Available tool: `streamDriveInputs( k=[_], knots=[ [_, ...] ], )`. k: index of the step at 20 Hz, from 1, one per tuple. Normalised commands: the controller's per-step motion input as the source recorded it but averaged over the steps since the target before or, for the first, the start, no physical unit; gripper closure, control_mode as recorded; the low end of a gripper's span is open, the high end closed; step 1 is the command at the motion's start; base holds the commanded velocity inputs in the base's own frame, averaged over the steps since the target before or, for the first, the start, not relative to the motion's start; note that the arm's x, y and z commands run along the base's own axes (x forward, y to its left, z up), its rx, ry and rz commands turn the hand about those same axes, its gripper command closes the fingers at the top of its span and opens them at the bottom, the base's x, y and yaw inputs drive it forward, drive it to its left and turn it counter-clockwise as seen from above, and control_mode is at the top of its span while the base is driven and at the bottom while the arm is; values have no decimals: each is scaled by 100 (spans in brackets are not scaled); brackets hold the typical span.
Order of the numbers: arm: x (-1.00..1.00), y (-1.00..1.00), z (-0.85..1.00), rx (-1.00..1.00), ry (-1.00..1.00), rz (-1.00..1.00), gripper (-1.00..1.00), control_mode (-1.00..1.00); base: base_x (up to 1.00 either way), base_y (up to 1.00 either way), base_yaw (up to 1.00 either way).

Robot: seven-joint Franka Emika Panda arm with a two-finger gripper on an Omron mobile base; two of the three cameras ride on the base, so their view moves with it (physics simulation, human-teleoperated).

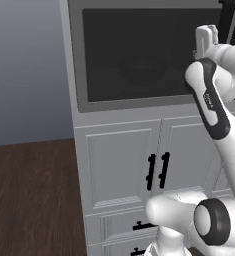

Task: Open the microwave, place the bowl with waffle inside the microwave, then close the microwave door and turn it on.

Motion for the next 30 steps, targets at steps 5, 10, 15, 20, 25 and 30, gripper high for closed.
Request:
streamDriveInputs(
  k=[5, 10, 15, 20, 25, 30],
  knots=[
    [100, 25, -49, 0, 1, -6, 100, -100, 0, 0, 0],
    [-6, 0, -19, 0, 5, 5, 100, -100, 0, 0, 0],
    [-98, 0, 0, 0, 0, 19, 100, -100, 0, 0, 0],
    [-100, 0, 0, 0, 0, 18, 100, -100, 0, 0, 0],
    [-75, -29, -15, 1, 10, 2, 100, -100, 0, 0, 0],
    [-4, -35, -3, 5, 3, 0, 100, -100, 0, 0, 0]
  ],
)
